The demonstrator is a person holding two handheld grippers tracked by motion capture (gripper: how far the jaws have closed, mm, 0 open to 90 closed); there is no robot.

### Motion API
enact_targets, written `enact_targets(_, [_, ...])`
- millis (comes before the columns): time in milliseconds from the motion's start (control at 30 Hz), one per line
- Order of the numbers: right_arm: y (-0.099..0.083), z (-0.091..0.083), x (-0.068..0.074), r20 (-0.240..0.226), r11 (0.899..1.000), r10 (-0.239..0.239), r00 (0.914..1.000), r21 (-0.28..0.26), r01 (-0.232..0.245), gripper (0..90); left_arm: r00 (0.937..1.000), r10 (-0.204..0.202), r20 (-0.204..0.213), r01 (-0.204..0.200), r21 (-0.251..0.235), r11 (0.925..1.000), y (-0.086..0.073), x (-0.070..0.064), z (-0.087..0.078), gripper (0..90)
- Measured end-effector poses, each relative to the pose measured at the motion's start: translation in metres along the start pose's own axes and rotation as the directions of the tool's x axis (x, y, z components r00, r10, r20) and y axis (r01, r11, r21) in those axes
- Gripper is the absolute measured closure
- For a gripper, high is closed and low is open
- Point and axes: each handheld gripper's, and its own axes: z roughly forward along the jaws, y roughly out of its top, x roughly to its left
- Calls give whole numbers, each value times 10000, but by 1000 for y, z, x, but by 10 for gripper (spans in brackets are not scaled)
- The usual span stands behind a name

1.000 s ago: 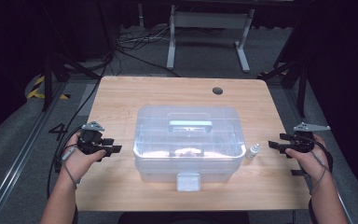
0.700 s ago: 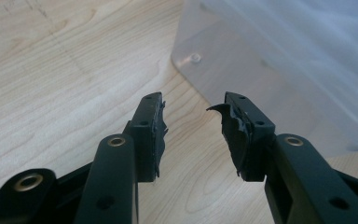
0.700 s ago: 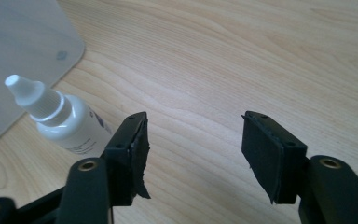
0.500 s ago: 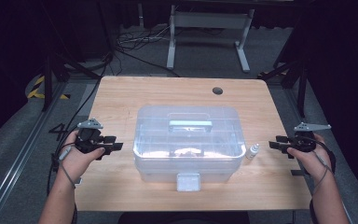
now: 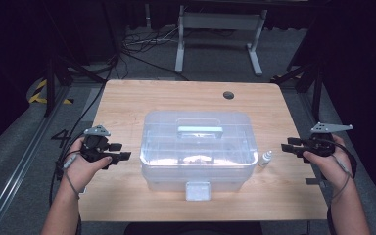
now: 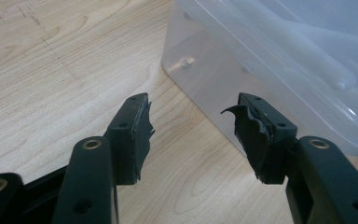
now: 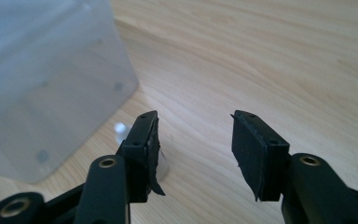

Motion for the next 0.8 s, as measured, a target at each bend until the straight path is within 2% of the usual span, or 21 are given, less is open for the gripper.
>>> enact_targets(33, [0,0,0,0,10000,0,10000,0,0,519,10000,0,0,0,0,10000,0,0,0,444])
enact_targets(67, [10,-5,8,-169,9994,-174,9997,-300,169,527,10000,-68,-20,68,11,10000,-1,0,0,444])
enact_targets(167, [19,-7,15,-327,9981,-394,9987,-486,377,534,10000,-45,-28,45,13,10000,-1,0,0,442])
enact_targets(333, [42,-9,32,-693,9947,-962,9929,-427,934,538,10000,-18,20,18,-4,10000,-1,-1,0,442])
enact_targets(433, [57,-10,43,-1448,9920,-1166,9826,-651,1082,540,10000,8,88,-8,-4,10000,-1,-2,0,443])
enact_targets(467, [61,-10,47,-1558,9910,-1253,9798,-669,1161,540,9999,34,106,-34,19,10000,-1,-2,0,445])
enact_targets(667, [84,-9,67,-1921,9836,-1785,9650,-610,1698,536,9999,-38,141,38,-12,10000,-3,-1,0,445])
enact_targets(800, [94,-6,77,-1990,9786,-2056,9582,-492,1998,536,9998,-68,166,68,-20,10000,-3,-2,0,443])
